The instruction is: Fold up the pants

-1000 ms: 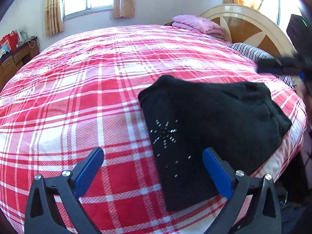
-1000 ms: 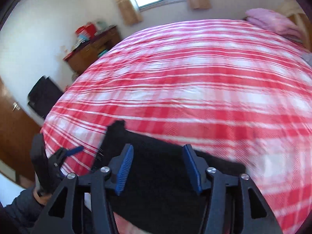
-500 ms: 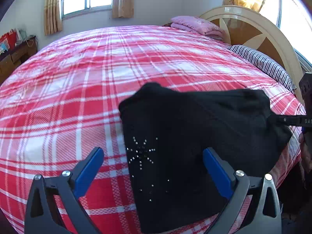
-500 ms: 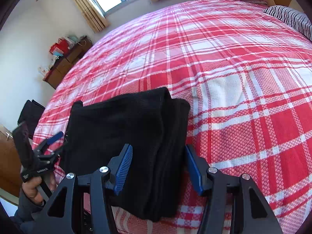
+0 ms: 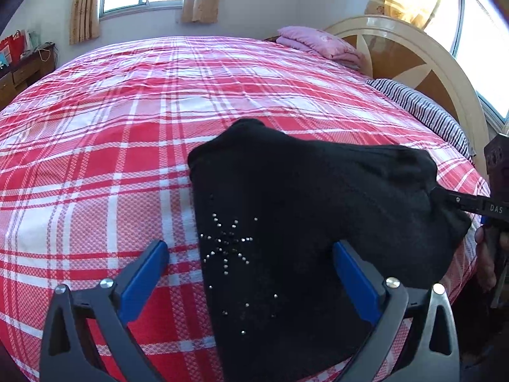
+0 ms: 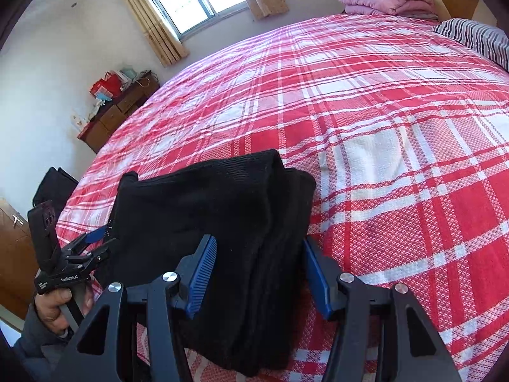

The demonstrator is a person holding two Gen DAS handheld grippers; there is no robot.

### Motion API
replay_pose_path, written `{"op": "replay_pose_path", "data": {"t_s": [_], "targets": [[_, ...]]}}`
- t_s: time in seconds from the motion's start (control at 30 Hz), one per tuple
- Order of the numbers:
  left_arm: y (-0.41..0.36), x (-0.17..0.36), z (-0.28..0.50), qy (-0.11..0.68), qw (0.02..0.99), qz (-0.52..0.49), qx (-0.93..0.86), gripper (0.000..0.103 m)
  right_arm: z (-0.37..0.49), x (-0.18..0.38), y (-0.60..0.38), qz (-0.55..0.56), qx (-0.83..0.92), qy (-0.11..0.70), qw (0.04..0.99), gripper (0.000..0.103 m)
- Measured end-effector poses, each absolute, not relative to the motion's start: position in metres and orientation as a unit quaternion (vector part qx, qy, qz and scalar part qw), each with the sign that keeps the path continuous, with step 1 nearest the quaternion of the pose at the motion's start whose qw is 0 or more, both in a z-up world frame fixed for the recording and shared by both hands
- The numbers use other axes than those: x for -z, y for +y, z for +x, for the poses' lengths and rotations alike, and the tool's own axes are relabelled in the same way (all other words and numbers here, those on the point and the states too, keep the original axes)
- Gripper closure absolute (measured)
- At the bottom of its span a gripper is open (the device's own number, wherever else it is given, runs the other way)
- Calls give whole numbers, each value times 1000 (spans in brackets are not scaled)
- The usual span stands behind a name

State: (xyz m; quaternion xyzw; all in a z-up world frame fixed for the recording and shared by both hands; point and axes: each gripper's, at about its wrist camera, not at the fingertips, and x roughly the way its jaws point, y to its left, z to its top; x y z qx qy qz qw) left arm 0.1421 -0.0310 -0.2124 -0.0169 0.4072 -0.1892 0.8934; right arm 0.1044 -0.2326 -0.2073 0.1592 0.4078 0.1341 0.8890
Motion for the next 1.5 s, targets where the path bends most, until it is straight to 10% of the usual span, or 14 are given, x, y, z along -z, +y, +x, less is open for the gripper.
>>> {"op": "replay_pose_path", "data": {"t_s": [0.67,0.8,1.5], "targets": [[-24,207,143,410,880,-69,232,35,104,211,-247,217,-169,408,870,71],[-24,205,142,409,872,-80,258,77,102,207,-244,209,-170,405,874,76],[39,155,148,365,903,-86,208,90,175,122,-154,104,-249,370,889,78]]}}
